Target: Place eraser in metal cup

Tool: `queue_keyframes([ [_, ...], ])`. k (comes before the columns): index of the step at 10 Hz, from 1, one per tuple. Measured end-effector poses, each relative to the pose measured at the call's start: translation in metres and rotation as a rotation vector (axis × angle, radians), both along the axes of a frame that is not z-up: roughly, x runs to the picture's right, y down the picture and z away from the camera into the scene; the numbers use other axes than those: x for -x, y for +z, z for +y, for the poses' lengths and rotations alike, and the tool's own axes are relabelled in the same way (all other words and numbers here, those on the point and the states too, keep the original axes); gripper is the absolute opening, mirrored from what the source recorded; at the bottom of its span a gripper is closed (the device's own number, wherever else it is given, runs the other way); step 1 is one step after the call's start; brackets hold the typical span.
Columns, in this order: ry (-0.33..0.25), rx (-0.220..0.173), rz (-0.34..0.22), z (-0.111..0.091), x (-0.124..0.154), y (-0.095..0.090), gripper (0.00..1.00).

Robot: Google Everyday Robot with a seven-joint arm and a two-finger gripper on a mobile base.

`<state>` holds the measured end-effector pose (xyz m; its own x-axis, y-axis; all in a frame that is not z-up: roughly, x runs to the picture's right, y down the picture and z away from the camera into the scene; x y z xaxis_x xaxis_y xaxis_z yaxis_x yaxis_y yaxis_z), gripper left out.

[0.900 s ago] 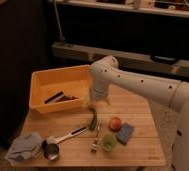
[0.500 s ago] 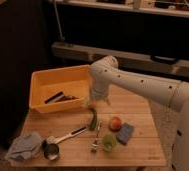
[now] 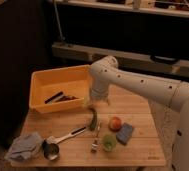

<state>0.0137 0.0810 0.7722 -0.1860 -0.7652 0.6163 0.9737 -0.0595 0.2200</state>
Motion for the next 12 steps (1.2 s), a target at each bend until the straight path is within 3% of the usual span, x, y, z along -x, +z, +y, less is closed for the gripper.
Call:
queue_keyframes([
  [8, 0.010, -0.009, -0.013, -0.007, 0.001, 0.000, 0.80],
  [11, 0.035, -0.039, -0.049, -0.063, 0.025, -0.006, 0.80],
  [12, 0.034, -0.053, -0.055, -0.095, 0.040, -0.016, 0.80],
])
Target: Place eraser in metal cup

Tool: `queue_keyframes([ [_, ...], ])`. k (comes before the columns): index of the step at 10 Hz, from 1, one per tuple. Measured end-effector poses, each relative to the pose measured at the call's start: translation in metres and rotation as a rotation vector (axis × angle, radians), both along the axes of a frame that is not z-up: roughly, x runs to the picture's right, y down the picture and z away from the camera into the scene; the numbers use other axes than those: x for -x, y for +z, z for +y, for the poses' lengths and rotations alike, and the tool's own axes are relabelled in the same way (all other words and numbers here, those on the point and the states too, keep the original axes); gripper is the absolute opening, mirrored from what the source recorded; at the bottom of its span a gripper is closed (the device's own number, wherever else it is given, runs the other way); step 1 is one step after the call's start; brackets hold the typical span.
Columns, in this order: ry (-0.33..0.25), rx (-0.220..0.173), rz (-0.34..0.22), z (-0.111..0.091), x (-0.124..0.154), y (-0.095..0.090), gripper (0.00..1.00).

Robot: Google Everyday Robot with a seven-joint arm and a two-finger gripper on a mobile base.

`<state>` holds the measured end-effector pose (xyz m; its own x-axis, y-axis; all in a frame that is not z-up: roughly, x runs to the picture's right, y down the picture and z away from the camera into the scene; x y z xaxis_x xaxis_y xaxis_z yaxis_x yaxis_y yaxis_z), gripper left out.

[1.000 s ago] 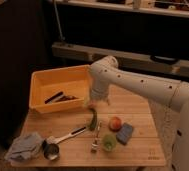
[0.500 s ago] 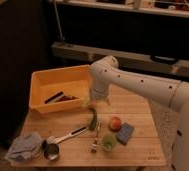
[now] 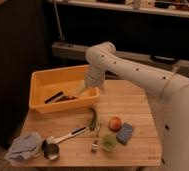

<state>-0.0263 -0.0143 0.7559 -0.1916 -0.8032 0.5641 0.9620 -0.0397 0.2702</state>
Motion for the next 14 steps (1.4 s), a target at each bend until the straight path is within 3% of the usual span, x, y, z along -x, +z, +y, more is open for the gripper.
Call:
queue_keyframes([
  [2, -0.002, -0.016, -0.010, -0.052, 0.028, -0.014, 0.80],
  [4, 0.003, -0.012, -0.063, -0.085, 0.067, -0.016, 0.80],
  [6, 0.013, -0.001, -0.101, -0.097, 0.096, -0.011, 0.80],
  [9, 0.054, 0.024, -0.146, -0.084, 0.126, 0.012, 0.80],
  [11, 0.124, 0.024, -0.189, -0.057, 0.136, 0.032, 0.80],
  [13, 0.196, -0.007, -0.263, -0.024, 0.147, 0.054, 0.80],
  [14, 0.244, -0.043, -0.305, -0.008, 0.150, 0.065, 0.80],
])
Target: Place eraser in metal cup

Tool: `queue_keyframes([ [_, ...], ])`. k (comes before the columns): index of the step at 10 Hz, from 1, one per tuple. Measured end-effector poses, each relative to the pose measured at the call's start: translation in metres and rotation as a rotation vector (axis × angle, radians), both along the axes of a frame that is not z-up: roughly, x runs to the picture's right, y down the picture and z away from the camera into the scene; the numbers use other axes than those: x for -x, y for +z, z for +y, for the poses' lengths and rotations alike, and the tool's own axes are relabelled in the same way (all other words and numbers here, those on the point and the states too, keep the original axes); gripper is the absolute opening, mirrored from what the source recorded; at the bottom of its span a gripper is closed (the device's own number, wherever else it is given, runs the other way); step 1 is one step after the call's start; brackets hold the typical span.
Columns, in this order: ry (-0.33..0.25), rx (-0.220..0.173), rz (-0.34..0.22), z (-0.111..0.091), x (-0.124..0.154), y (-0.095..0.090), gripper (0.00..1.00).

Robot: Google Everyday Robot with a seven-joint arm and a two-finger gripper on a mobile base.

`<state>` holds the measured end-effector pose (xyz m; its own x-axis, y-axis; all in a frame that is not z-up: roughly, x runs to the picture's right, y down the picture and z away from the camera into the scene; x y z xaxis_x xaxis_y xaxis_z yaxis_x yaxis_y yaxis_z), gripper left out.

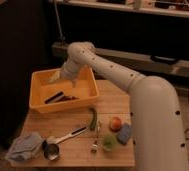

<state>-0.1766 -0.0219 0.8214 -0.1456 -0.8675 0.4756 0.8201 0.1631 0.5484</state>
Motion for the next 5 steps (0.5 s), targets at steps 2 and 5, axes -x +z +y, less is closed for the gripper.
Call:
queue_keyframes([
  [2, 0.031, -0.017, -0.022, 0.010, 0.012, 0.010, 0.80],
  [5, 0.002, -0.002, 0.049, 0.004, 0.029, 0.023, 0.80],
])
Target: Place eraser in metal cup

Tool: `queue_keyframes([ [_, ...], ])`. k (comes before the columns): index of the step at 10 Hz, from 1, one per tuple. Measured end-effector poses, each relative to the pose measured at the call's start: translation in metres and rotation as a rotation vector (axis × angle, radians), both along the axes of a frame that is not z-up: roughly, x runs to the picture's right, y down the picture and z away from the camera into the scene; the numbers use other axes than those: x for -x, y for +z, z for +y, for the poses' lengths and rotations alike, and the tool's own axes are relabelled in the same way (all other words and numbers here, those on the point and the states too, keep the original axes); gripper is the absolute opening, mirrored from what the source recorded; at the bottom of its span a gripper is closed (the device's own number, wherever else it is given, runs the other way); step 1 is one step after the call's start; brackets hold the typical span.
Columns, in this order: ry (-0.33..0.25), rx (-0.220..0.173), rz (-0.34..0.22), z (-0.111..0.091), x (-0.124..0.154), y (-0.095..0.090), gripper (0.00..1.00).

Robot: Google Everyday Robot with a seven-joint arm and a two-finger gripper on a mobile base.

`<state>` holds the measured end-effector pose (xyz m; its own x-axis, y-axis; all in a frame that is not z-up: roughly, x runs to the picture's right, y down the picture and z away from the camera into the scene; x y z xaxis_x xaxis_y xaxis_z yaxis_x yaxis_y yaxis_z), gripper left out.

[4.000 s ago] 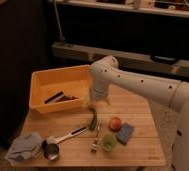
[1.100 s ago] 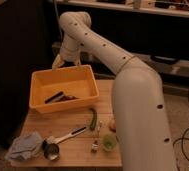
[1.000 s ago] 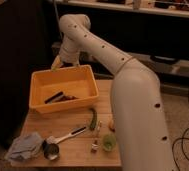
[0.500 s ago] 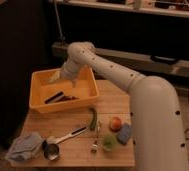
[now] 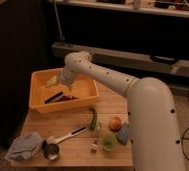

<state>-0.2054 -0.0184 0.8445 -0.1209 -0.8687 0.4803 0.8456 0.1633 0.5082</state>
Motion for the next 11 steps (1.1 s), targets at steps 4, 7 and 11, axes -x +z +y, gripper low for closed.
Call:
queue_keyframes([
  [4, -0.024, 0.080, 0.059, -0.010, -0.005, 0.023, 0.80],
  [7, -0.057, 0.146, 0.051, -0.006, 0.000, 0.039, 0.80],
  [11, -0.106, 0.192, 0.035, 0.010, 0.014, 0.066, 0.80],
])
